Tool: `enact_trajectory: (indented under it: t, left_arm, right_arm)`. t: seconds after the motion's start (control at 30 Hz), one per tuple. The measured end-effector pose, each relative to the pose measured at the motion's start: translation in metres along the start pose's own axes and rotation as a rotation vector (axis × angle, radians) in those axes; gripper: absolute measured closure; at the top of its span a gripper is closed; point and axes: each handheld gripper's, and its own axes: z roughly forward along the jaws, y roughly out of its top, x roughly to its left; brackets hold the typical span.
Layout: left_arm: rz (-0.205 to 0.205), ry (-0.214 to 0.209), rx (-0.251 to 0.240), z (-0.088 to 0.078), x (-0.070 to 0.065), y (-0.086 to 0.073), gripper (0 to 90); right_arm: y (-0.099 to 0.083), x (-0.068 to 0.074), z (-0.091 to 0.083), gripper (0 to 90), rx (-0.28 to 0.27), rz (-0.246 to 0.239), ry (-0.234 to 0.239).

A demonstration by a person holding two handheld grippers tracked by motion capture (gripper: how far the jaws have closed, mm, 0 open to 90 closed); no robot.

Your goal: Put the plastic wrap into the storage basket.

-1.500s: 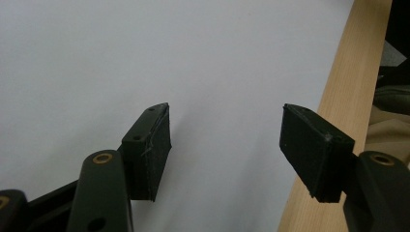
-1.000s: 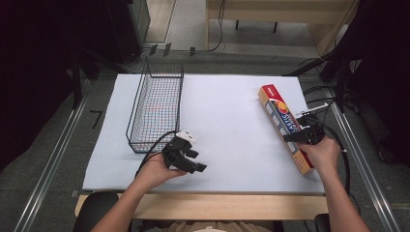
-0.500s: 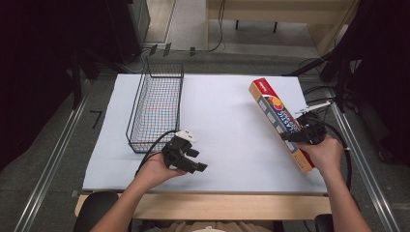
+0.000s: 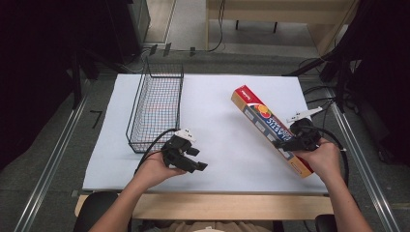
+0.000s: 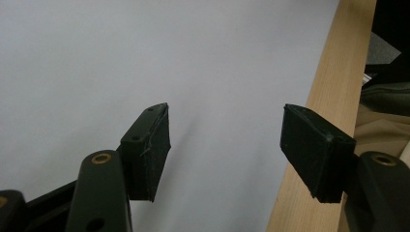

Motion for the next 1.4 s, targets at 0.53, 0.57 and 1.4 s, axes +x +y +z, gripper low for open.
enact_trajectory:
  t: [0.53,0.57,1.4]
  left_arm:
    - [0.016,0.017,-0.013,-0.012,-0.003,-0.003,34.7]
    - [0.019,0.015,-0.01,-0.013,-0.003,-0.003,34.8]
    - [0.112,-0.016,-0.016,-0.034,-0.033,0.016,31.8]
  right_arm:
    - [-0.009,0.03,0.01,42.2,0.06,-0.193,0.122]
    - [-0.008,0.031,0.011,42.2,0.061,-0.208,0.126]
    - [0.002,0.075,0.016,41.9,0.102,-0.481,0.275]
